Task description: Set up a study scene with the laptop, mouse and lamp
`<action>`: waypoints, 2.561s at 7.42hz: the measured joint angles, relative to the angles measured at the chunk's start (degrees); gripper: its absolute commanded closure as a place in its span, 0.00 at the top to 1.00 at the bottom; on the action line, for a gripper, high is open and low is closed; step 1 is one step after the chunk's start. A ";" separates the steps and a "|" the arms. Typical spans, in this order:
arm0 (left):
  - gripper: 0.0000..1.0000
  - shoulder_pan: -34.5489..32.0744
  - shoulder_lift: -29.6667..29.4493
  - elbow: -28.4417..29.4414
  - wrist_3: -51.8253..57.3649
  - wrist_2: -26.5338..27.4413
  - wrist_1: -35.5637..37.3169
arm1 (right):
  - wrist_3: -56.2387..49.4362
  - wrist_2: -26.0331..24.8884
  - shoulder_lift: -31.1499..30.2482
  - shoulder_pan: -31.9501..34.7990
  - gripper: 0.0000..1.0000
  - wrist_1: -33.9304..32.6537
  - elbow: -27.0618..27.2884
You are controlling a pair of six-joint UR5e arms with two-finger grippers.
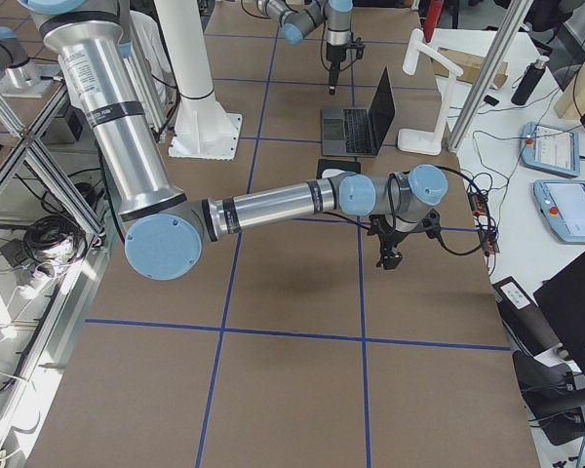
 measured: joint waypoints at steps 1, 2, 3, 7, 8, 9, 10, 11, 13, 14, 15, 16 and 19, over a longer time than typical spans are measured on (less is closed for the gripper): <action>0.99 -4.10 9.07 -5.98 8.58 -1.45 1.98 | -0.25 -0.31 -1.66 1.58 0.99 1.13 0.37; 0.99 -9.13 16.98 -8.94 18.15 -2.92 2.76 | -0.30 -0.62 -4.64 2.62 0.99 4.19 1.23; 0.99 -15.67 23.85 -9.60 29.66 -4.27 3.06 | -0.11 -1.22 -8.86 3.35 0.99 8.36 3.68; 0.99 -40.69 29.95 3.30 59.89 -6.36 6.79 | 0.92 -5.80 -18.71 4.81 0.99 11.09 9.99; 0.99 -43.80 29.28 6.73 64.63 -6.64 7.17 | 1.97 -5.56 -19.23 5.10 0.99 11.07 10.08; 0.99 -45.37 29.23 8.48 67.18 -6.95 7.48 | 2.86 -5.39 -19.41 5.39 0.99 11.16 10.19; 0.99 -45.98 29.53 9.53 68.12 -7.17 7.54 | 3.26 -5.12 -19.43 6.01 0.99 11.33 10.28; 0.99 -46.19 29.71 10.37 67.76 -7.34 7.37 | 3.39 -4.62 -19.58 6.84 0.99 11.47 10.78; 0.99 -46.25 29.61 10.87 64.75 -8.74 6.98 | 3.29 -3.88 -21.82 7.66 0.99 11.60 14.07; 0.99 -46.25 29.65 10.56 64.01 -9.74 6.85 | 3.02 -4.01 -23.83 7.73 0.99 11.68 15.91; 0.99 -46.27 30.48 9.60 63.75 -10.56 6.76 | 2.85 -4.38 -25.66 7.75 0.99 11.74 17.35; 0.99 -46.27 31.73 8.67 63.67 -10.96 6.74 | 2.78 -4.43 -26.51 7.75 0.99 11.77 18.01; 0.99 -46.18 33.88 7.68 63.66 -11.95 6.70 | 2.58 -3.67 -27.05 7.70 0.99 11.72 18.30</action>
